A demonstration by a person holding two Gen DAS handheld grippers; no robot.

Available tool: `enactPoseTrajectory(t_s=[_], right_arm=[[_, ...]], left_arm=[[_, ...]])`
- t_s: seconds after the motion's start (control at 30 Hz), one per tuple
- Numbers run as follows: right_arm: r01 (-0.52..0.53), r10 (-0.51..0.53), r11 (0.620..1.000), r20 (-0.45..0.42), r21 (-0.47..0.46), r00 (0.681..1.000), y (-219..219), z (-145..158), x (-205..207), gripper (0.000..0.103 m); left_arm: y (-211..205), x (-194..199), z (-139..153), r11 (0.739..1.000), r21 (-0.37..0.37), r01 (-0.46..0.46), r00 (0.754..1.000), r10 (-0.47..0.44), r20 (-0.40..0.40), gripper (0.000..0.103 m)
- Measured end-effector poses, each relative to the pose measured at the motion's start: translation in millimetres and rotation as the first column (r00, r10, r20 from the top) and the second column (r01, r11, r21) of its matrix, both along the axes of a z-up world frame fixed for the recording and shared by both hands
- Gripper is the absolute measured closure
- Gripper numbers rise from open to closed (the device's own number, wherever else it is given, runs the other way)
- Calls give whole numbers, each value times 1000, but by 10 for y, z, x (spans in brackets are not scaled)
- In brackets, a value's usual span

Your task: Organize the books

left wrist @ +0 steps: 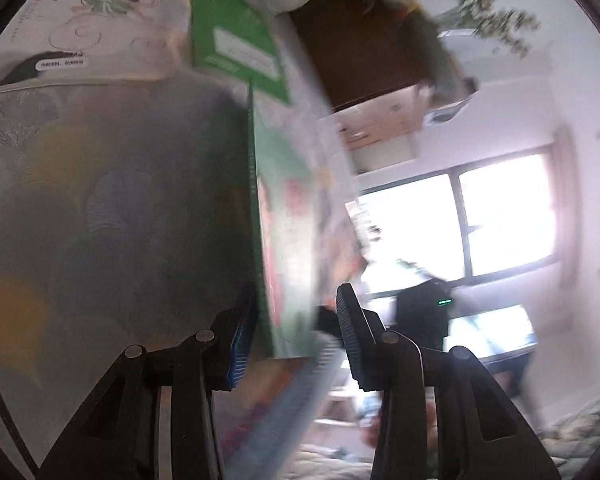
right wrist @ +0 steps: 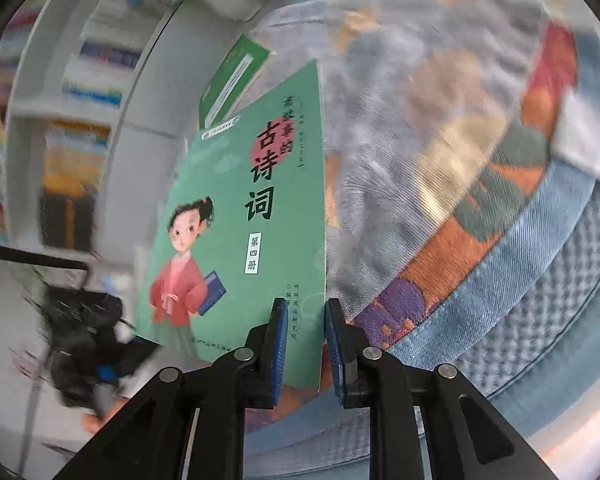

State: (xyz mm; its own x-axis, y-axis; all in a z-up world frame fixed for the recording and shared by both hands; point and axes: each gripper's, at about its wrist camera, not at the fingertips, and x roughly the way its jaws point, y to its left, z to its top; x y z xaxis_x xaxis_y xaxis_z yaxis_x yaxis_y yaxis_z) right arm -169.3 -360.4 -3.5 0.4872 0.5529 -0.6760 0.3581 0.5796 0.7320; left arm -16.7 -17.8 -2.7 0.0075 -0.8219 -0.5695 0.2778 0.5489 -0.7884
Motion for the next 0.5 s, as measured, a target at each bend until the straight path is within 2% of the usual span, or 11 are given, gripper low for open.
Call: enactPoseTrajectory(t_s=[0.07, 0.1, 0.13, 0.23, 0.27, 0.33, 0.4, 0.47, 0.5], right_arm=[[24, -24, 997, -1, 69, 1000, -71, -75, -30, 85], [29, -29, 996, -1, 85, 1000, -86, -90, -46, 85], [31, -31, 995, -2, 95, 1000, -93, -101, -52, 85], [29, -27, 993, -18, 110, 999, -133, -84, -73, 85], [30, -27, 992, -27, 119, 999, -133, -74, -67, 84], [43, -37, 985, -36, 170, 999, -159, -80, -101, 73], [68, -65, 976, -24, 209, 998, -188, -34, -168, 42], [103, -109, 963, 12, 250, 994, -246, 29, -220, 31], [112, -127, 950, 31, 290, 991, -273, 35, -216, 29]], left_arm=[[-66, -20, -105, 999, 44, 22, 1000, -22, -7, 81], [-90, -26, -155, 999, 45, 21, 1000, -20, -19, 90], [-89, -27, -169, 999, 36, 16, 999, -15, -28, 93], [-73, -3, -141, 998, -59, -9, 997, 5, -74, 93], [-39, 23, -117, 989, -146, -31, 993, 14, -117, 93], [-62, 74, -102, 969, -239, -58, 986, 18, -167, 92], [-58, 146, -74, 951, -299, -82, 979, 21, -202, 92], [-63, 201, -70, 944, -315, -96, 975, 26, -220, 91], [-68, 216, -82, 943, -318, -99, 973, 24, -231, 91]])
